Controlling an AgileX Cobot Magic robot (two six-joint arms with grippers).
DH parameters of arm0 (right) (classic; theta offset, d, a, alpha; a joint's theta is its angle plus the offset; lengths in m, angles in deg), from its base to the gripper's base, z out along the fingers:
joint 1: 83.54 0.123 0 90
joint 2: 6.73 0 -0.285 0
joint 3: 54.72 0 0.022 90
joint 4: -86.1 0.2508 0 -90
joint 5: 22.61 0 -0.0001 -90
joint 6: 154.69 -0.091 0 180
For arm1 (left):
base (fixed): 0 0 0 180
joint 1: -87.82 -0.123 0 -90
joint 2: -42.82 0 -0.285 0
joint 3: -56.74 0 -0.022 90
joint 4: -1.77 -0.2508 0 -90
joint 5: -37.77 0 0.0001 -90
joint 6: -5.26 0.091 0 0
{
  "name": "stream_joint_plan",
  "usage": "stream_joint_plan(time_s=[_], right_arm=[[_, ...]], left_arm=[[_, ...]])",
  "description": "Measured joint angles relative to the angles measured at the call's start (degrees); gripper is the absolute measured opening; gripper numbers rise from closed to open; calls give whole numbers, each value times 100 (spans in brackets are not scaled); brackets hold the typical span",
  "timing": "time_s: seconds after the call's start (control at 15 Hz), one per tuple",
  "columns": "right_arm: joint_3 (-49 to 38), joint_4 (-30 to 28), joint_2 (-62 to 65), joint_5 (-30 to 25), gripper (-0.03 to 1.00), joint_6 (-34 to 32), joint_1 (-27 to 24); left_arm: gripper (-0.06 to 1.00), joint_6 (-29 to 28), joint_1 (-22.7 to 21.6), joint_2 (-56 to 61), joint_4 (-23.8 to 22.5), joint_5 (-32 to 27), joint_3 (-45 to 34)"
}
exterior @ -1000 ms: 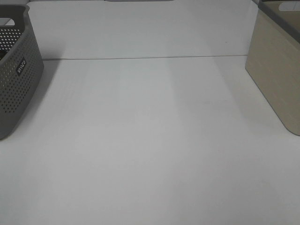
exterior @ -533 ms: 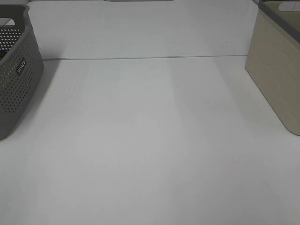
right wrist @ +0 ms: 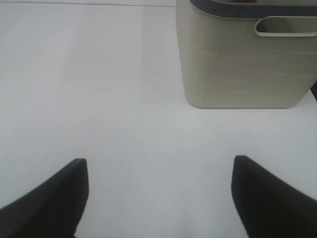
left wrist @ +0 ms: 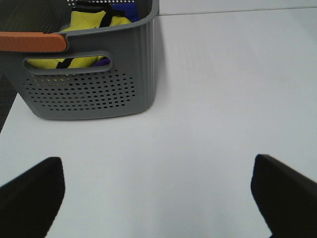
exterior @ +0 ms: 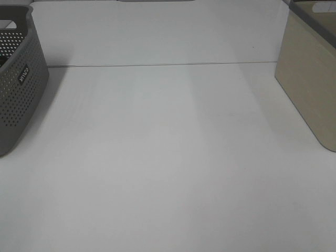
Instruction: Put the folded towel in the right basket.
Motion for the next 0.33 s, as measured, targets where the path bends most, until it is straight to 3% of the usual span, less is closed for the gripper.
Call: stream_joint_plan(time_s=[0.33], right_arm=[[0,0,0,0,75,-6,0]], left_arm=[[97,0,0,0,0,0,0]])
